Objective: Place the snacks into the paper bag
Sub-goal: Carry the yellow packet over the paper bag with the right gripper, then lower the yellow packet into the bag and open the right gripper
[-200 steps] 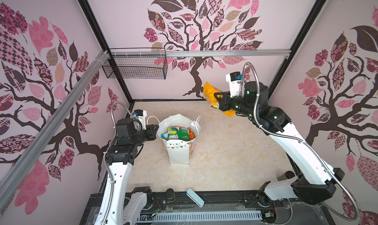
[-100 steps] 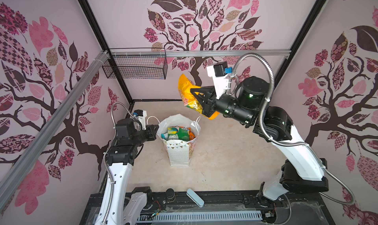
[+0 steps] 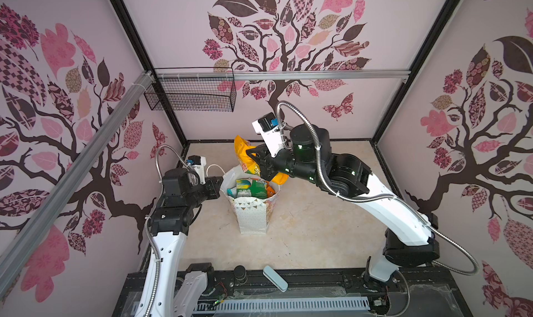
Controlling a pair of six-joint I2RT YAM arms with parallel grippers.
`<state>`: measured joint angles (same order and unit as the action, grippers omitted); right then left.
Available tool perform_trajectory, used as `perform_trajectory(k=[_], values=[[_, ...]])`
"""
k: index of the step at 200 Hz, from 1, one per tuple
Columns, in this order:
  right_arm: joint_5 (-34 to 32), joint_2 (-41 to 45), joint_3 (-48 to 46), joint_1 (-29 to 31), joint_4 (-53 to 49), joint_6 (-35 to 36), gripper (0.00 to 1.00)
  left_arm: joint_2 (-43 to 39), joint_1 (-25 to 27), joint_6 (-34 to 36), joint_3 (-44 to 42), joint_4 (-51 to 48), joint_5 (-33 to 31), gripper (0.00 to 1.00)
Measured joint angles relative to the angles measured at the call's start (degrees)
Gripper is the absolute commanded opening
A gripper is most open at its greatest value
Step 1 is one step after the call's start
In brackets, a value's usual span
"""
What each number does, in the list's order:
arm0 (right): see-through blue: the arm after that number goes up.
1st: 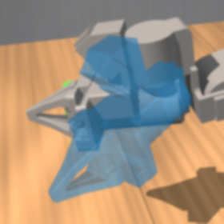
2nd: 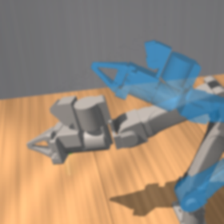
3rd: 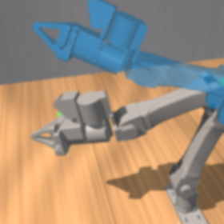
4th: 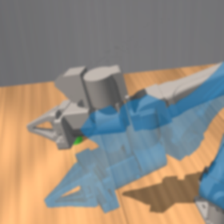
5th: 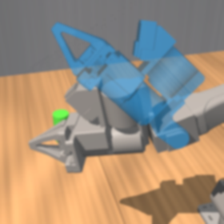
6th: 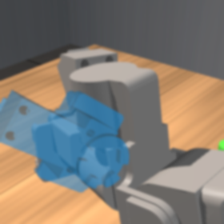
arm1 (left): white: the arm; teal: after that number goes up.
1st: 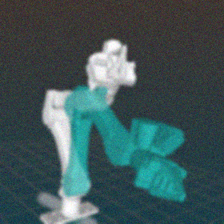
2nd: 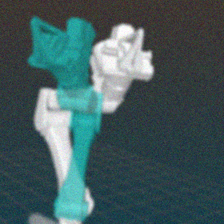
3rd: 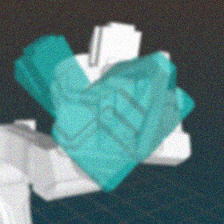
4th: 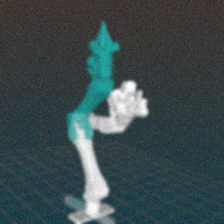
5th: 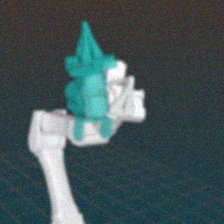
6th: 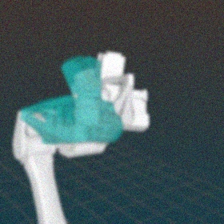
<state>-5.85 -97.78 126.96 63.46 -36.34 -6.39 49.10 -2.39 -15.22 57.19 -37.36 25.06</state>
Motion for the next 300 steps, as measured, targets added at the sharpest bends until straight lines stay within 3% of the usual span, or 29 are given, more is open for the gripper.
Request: perform_trajectory(k=[74, 158, 243, 254, 262, 284, 300], values=[[-0.4, -5.9, -1.4, 0.0, 1.8, 0.2, 0.0, -0.2, 0.0, 0.0, -0.1, 0.0, -0.4, 0.0], [-1.6, -5.9, -14.1, -1.9, 7.2, 0.0, 0.0, -0.4, 0.0, 0.0, -0.3, 0.0, -0.4, 0.0], [-5.4, -5.9, -18.2, -2.1, 13.0, 3.0, 0.0, -0.4, 0.0, 0.0, -0.3, 0.1, -0.5, 0.0], [-5.2, -5.9, -19.7, -2.1, 13.3, 3.0, 0.1, -0.4, 0.0, 0.0, -0.3, 0.0, -0.6, 0.0], [-4.9, -5.9, -20.6, -2.1, 13.5, 3.0, 0.23, -0.4, 0.0, 0.0, -0.3, 0.0, -0.6, 0.0], [-4.3, -5.8, -21.2, -2.0, 13.3, 3.5, 0.37, -0.4, 0.0, 0.0, -0.3, 0.0, -0.7, 0.0], [-3.3, -5.8, -20.6, -2.0, 12.9, 3.3, 0.45, -0.3, 0.0, 0.2, -0.1, -0.5, -1.1, 0.06]])
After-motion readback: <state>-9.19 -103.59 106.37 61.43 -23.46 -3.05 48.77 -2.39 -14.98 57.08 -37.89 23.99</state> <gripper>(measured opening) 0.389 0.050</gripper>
